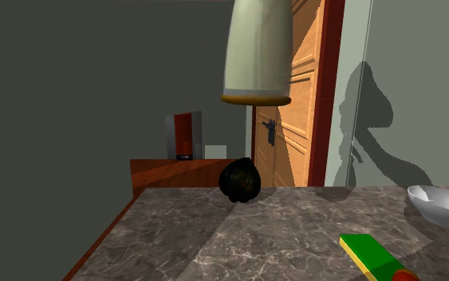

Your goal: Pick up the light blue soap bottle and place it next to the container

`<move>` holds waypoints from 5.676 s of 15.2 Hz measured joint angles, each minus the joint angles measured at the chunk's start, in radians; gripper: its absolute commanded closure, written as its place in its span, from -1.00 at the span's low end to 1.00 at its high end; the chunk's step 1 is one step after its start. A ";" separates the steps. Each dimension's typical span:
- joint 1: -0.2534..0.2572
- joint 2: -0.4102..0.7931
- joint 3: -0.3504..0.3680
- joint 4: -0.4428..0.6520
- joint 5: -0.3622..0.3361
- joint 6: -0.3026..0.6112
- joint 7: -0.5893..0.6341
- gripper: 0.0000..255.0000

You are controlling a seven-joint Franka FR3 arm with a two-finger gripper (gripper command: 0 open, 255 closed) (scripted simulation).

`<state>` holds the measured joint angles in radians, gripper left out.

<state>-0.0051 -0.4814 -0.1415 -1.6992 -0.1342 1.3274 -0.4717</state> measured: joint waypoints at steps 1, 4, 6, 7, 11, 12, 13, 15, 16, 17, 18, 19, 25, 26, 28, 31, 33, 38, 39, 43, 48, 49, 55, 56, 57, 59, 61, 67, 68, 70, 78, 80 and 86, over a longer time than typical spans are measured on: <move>-0.005 -0.016 -0.012 -0.011 -0.006 -0.003 -0.017 1.00; -0.021 -0.047 -0.068 -0.028 -0.032 -0.007 -0.090 1.00; -0.032 -0.067 -0.101 -0.031 -0.049 -0.017 -0.135 1.00; -0.037 -0.080 -0.118 -0.048 -0.059 -0.010 -0.157 1.00; -0.055 -0.098 -0.197 -0.042 -0.096 -0.016 -0.256 1.00; -0.058 -0.101 -0.213 -0.035 -0.104 -0.021 -0.278 1.00; -0.062 -0.104 -0.232 -0.026 -0.113 -0.028 -0.303 1.00; -0.067 -0.100 -0.275 -0.015 -0.129 -0.024 -0.353 1.00; -0.071 -0.102 -0.295 -0.007 -0.138 -0.028 -0.378 1.00; -0.070 -0.088 -0.320 0.017 -0.143 -0.031 -0.406 1.00; -0.073 -0.090 -0.342 0.016 -0.152 -0.027 -0.432 1.00; -0.074 -0.084 -0.369 0.028 -0.160 -0.025 -0.461 1.00; -0.068 -0.033 -0.524 0.122 -0.186 -0.027 -0.625 1.00; -0.061 -0.012 -0.558 0.155 -0.184 -0.032 -0.658 1.00; -0.048 0.023 -0.631 0.202 -0.179 -0.030 -0.723 1.00; -0.043 0.033 -0.681 0.204 -0.181 -0.009 -0.766 1.00; -0.050 0.018 -0.678 0.168 -0.190 0.014 -0.763 1.00; -0.075 -0.038 -0.653 0.053 -0.216 0.077 -0.737 1.00; -0.079 -0.045 -0.651 0.036 -0.220 0.087 -0.733 1.00; -0.093 -0.076 -0.648 -0.043 -0.236 0.138 -0.722 1.00; -0.110 -0.111 -0.646 -0.136 -0.256 0.199 -0.706 1.00; -0.114 -0.118 -0.644 -0.155 -0.259 0.210 -0.702 1.00; -0.130 -0.149 -0.652 -0.254 -0.281 0.281 -0.687 1.00; -0.132 -0.154 -0.657 -0.271 -0.285 0.295 -0.687 1.00; -0.136 -0.159 -0.658 -0.292 -0.290 0.310 -0.683 1.00; -0.140 -0.166 -0.663 -0.320 -0.296 0.332 -0.679 1.00; -0.143 -0.172 -0.669 -0.348 -0.303 0.355 -0.676 1.00; -0.154 -0.187 -0.690 -0.431 -0.325 0.425 -0.667 1.00; -0.155 -0.189 -0.695 -0.445 -0.329 0.439 -0.667 1.00; -0.158 -0.192 -0.700 -0.471 -0.335 0.461 -0.661 1.00; -0.166 -0.194 -0.745 -0.572 -0.367 0.566 -0.652 1.00; -0.169 -0.195 -0.756 -0.595 -0.376 0.589 -0.651 1.00; -0.163 -0.177 -0.802 -0.656 -0.397 0.673 -0.647 1.00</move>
<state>-0.1680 -0.6588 -0.9431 -2.3555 -0.5310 2.0001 -1.1182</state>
